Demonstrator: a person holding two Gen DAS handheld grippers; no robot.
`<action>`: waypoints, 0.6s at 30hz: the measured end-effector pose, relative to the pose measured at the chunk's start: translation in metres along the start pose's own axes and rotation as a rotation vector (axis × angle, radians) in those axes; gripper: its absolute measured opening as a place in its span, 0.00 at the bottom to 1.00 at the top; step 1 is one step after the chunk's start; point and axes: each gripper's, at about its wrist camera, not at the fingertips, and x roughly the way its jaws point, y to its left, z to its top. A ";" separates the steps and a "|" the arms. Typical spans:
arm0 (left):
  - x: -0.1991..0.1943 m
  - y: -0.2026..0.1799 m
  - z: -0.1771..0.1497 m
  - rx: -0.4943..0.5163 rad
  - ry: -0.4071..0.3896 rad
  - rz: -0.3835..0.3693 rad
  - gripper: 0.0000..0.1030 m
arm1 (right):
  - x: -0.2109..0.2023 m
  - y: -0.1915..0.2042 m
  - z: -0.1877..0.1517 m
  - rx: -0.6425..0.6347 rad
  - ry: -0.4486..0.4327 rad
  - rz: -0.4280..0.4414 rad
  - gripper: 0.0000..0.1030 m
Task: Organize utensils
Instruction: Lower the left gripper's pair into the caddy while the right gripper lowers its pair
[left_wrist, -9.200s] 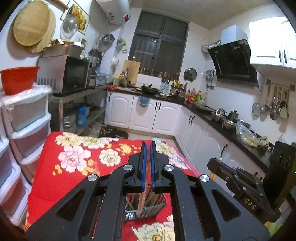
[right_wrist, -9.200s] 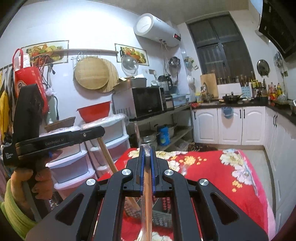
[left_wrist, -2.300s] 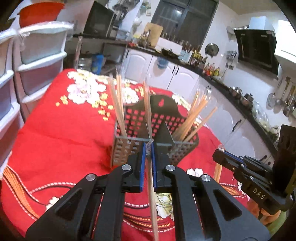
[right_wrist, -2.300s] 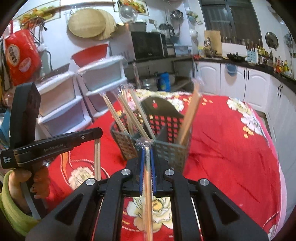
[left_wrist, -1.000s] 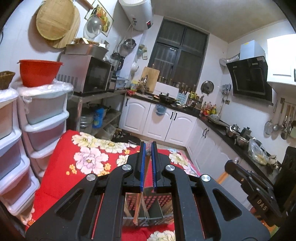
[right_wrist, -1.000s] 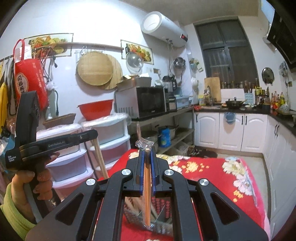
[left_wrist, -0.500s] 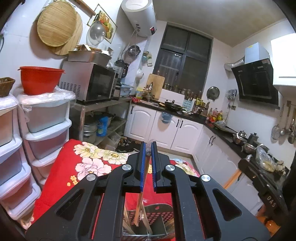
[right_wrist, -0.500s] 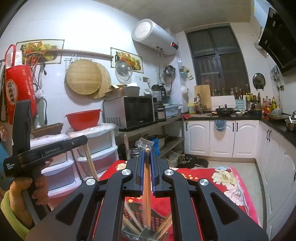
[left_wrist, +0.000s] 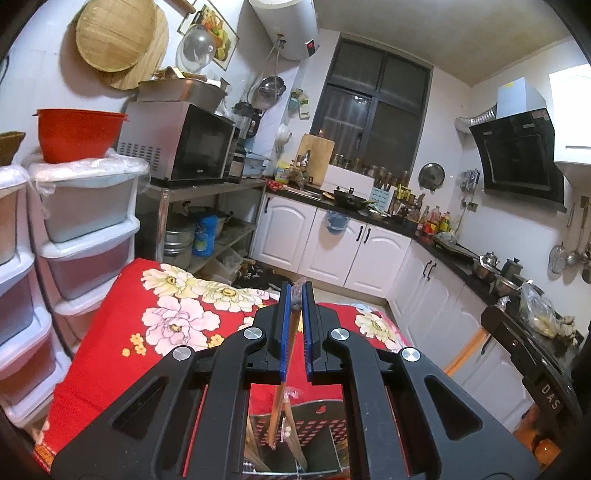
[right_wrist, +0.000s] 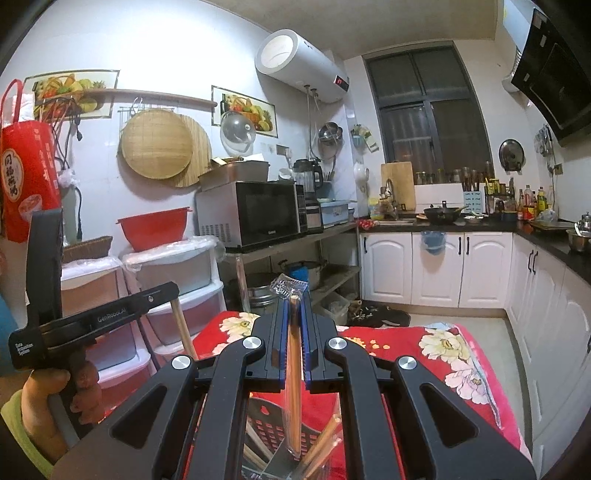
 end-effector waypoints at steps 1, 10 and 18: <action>0.001 0.000 -0.003 -0.001 0.001 -0.003 0.02 | 0.002 0.000 -0.002 -0.002 0.002 0.000 0.06; 0.016 0.004 -0.027 -0.003 0.042 -0.027 0.02 | 0.016 0.004 -0.019 -0.013 0.034 -0.002 0.06; 0.022 0.006 -0.042 0.002 0.070 -0.034 0.02 | 0.025 0.003 -0.035 -0.005 0.063 0.013 0.06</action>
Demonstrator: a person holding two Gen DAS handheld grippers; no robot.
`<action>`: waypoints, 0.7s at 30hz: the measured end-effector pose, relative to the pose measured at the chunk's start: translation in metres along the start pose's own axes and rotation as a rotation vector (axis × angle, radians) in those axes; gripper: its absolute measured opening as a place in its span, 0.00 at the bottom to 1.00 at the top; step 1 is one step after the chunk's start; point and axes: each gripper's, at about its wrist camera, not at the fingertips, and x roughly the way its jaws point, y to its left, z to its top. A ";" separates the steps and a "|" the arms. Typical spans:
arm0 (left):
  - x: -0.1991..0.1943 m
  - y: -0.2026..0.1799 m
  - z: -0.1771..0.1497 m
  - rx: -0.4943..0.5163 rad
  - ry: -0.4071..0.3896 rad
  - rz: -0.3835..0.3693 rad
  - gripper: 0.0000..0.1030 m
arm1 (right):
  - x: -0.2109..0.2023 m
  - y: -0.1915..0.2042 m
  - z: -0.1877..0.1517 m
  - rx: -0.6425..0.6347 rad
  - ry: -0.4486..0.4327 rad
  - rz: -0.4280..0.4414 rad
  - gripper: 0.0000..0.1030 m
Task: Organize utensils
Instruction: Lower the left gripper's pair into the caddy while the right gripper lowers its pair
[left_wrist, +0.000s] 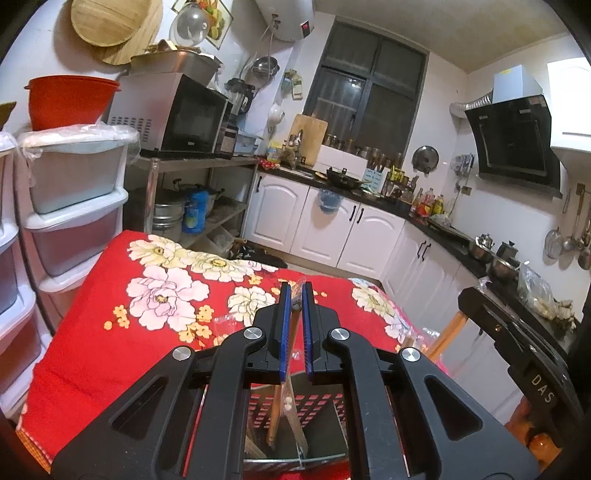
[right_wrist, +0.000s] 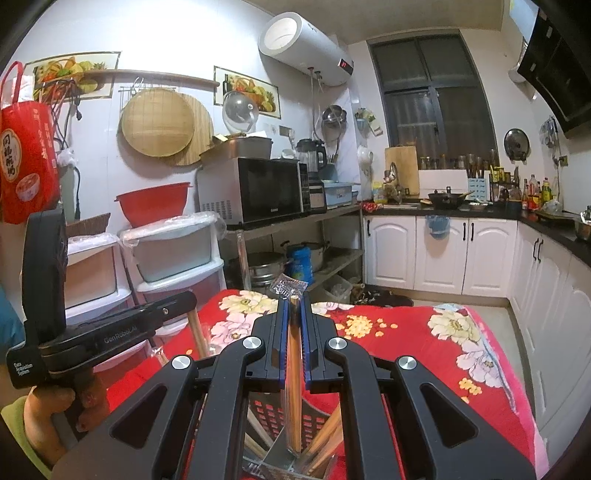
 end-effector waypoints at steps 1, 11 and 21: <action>0.001 0.000 -0.002 0.003 0.005 0.003 0.02 | 0.001 0.000 -0.002 0.001 0.003 0.002 0.06; 0.008 0.003 -0.025 0.019 0.070 0.012 0.02 | 0.009 0.000 -0.021 0.017 0.054 0.007 0.06; 0.001 0.008 -0.033 0.031 0.106 0.026 0.02 | 0.007 -0.003 -0.036 0.029 0.126 -0.005 0.06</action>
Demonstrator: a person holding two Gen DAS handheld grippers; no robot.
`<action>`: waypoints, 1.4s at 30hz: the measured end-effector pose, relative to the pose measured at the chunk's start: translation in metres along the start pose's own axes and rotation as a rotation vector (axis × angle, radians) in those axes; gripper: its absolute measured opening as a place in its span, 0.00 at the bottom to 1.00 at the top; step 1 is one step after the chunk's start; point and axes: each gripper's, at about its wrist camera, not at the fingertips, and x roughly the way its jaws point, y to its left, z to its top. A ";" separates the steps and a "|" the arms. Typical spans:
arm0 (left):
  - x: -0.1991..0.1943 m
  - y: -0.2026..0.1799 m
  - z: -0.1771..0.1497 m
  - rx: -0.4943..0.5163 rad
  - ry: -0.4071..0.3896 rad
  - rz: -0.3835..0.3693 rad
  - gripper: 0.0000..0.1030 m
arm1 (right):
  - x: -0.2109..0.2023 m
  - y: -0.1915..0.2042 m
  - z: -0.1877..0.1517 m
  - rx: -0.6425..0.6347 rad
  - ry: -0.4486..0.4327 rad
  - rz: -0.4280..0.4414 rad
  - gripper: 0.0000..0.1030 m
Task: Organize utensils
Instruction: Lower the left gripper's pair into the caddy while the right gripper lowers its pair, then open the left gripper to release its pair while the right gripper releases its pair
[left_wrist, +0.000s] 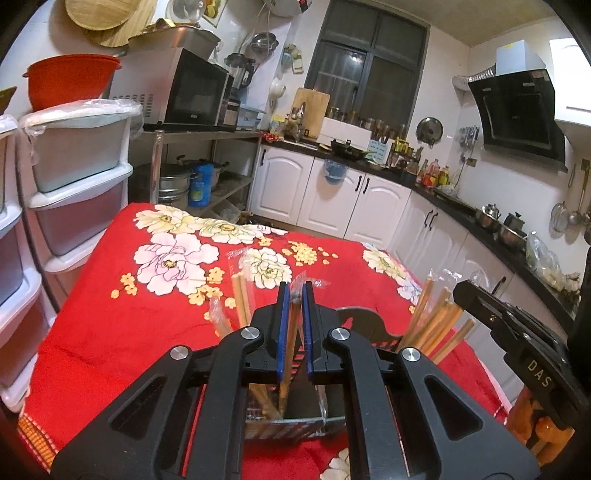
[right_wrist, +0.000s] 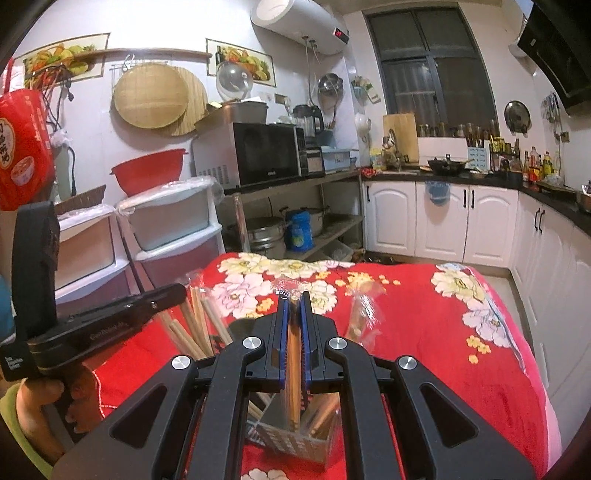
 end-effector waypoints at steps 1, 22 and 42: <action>-0.001 0.000 -0.001 0.001 0.003 0.002 0.02 | 0.000 0.000 -0.001 0.001 0.004 -0.002 0.06; -0.028 0.011 -0.011 -0.013 0.040 -0.001 0.46 | -0.021 -0.001 -0.009 -0.005 0.043 -0.014 0.29; -0.065 0.007 -0.041 0.011 0.034 0.005 0.89 | -0.063 0.005 -0.034 -0.015 0.029 -0.021 0.64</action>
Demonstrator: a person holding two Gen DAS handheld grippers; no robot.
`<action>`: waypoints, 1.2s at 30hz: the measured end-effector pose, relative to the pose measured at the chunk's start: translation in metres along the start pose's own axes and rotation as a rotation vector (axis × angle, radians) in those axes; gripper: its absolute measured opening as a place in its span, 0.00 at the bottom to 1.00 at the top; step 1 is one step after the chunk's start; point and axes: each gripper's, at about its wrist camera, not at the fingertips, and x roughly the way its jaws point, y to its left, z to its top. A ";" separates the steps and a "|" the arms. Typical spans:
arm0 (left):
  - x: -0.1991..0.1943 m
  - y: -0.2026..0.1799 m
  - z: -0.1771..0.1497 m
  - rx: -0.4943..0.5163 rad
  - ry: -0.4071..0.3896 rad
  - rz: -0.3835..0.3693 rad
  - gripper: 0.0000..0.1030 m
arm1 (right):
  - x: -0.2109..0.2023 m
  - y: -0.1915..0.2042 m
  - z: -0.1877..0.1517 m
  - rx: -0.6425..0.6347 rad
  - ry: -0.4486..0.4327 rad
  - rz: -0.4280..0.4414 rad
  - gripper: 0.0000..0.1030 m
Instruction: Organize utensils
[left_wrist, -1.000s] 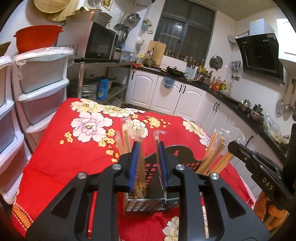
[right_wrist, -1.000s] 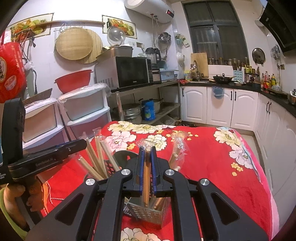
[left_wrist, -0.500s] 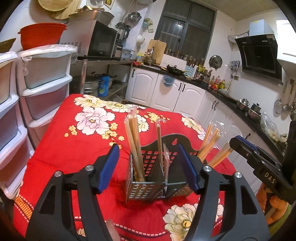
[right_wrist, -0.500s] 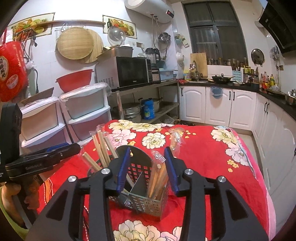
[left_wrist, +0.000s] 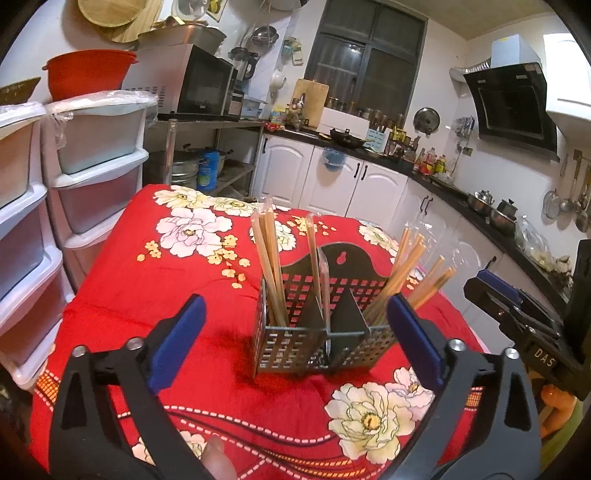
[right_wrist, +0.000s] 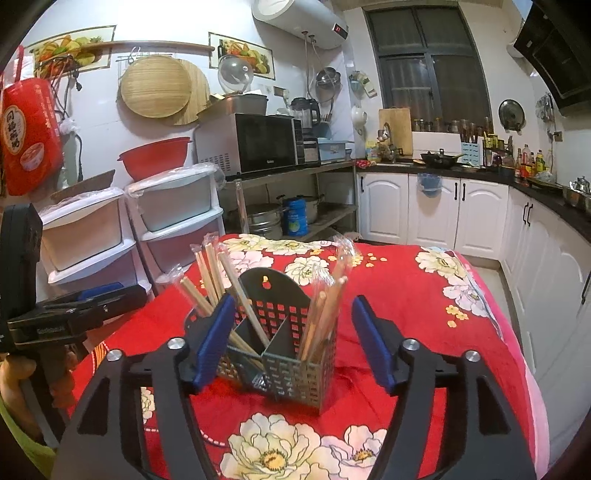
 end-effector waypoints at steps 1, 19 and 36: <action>-0.001 -0.001 -0.002 0.003 0.001 0.000 0.89 | -0.002 0.001 -0.002 0.000 -0.002 -0.003 0.66; -0.013 -0.002 -0.047 0.000 0.039 0.024 0.89 | -0.031 0.016 -0.049 -0.013 -0.006 -0.033 0.93; -0.011 -0.005 -0.093 0.001 0.054 0.050 0.89 | -0.027 0.020 -0.097 -0.022 0.063 -0.069 0.94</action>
